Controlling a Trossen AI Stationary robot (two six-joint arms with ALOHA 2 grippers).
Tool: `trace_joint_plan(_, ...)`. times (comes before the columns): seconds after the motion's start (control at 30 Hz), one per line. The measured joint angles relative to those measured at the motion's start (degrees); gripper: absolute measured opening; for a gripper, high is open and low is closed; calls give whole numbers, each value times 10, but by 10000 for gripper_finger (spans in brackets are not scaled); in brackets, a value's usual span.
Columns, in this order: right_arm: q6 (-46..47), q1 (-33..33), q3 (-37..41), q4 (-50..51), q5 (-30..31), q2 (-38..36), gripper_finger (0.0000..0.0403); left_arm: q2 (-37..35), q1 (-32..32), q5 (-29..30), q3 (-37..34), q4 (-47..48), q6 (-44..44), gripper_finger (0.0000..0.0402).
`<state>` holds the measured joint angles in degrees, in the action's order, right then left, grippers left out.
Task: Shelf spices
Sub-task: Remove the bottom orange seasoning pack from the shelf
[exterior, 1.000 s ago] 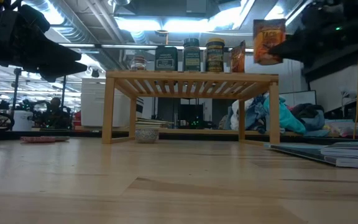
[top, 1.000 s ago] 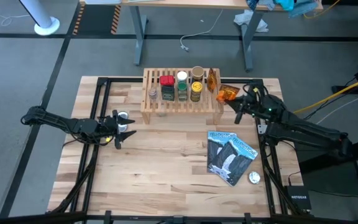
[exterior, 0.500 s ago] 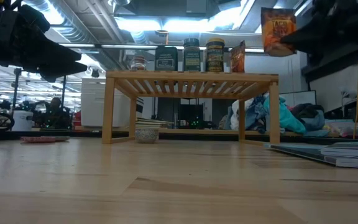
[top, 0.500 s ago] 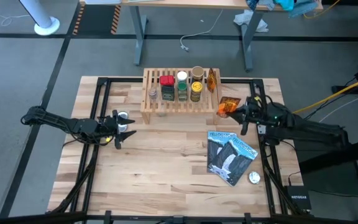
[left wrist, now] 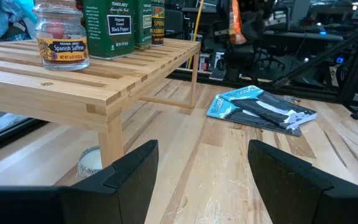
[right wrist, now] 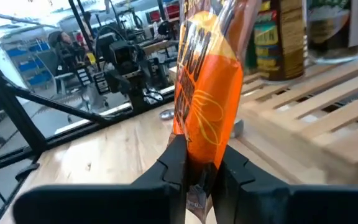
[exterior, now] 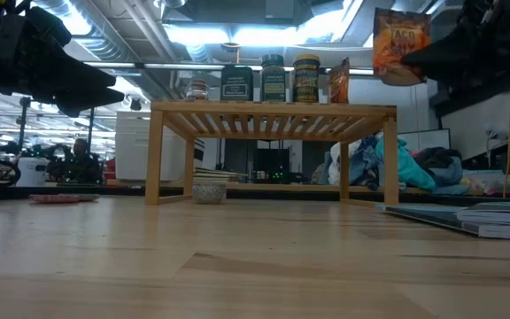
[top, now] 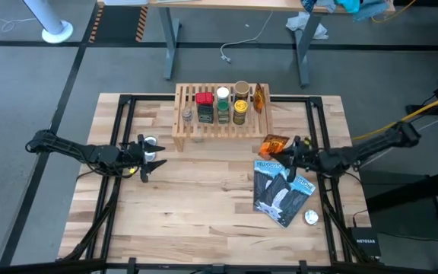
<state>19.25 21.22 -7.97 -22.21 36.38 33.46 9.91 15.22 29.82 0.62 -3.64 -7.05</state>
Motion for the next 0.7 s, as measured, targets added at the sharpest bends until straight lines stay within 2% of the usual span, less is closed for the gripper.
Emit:
trace_joint_plan(0.13, 0, 28, 4, -99, 33, 116, 44, 0, 0, 0, 0, 0, 0, 241)
trace_joint_plan(0.4, -3, 32, -8, -338, 55, 374, 43, 0, 0, 0, 0, 0, 0, 241)
trace_joint_plan(0.53, -12, 32, -49, -369, 66, 471, 43, 0, 0, 0, 0, 0, 0, 241)
trace_joint_plan(0.7, -21, 31, -101, -370, 72, 554, 43, 0, 0, 0, 0, 0, 0, 241)
